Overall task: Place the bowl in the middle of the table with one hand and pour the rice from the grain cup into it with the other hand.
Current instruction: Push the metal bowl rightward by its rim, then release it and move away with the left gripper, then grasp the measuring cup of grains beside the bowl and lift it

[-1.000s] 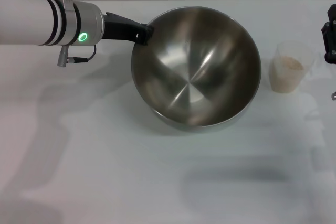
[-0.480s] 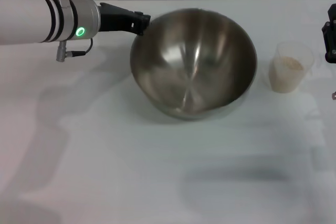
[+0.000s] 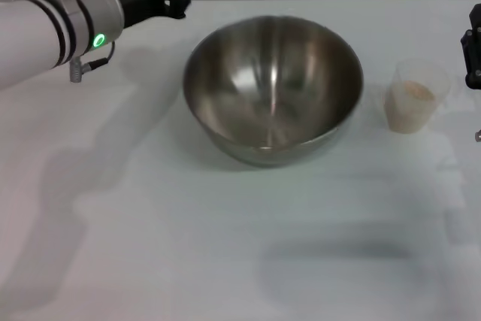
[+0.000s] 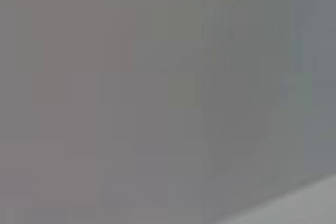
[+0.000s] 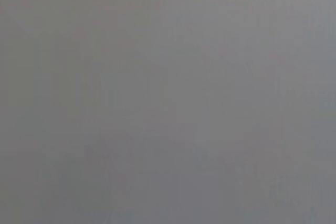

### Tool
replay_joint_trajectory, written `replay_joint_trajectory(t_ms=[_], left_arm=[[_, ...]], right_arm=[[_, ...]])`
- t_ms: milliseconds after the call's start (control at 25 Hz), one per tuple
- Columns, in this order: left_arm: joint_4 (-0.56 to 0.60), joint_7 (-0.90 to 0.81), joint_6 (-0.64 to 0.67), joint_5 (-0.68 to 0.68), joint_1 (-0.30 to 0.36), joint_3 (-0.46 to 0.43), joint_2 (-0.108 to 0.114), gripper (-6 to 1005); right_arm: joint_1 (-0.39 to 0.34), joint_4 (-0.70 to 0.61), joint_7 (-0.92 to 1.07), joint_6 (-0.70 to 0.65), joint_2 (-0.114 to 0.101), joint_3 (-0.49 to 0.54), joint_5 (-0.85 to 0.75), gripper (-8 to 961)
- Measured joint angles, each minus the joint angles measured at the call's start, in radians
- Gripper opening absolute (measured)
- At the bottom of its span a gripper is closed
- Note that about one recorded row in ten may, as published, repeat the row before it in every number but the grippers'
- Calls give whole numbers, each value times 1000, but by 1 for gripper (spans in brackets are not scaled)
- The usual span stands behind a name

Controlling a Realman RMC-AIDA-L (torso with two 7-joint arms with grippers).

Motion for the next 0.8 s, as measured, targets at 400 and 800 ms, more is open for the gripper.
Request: replay_joint_trajectory(t_ms=[400,800], left_arm=[[29,54,288,-1,53,114,-1,245],[42,61,547,28,86,229,2,296]], right_arm=[[7,-2,-1,2,0,0,0,566],[19,-13,-1,2,2,2,1,567]])
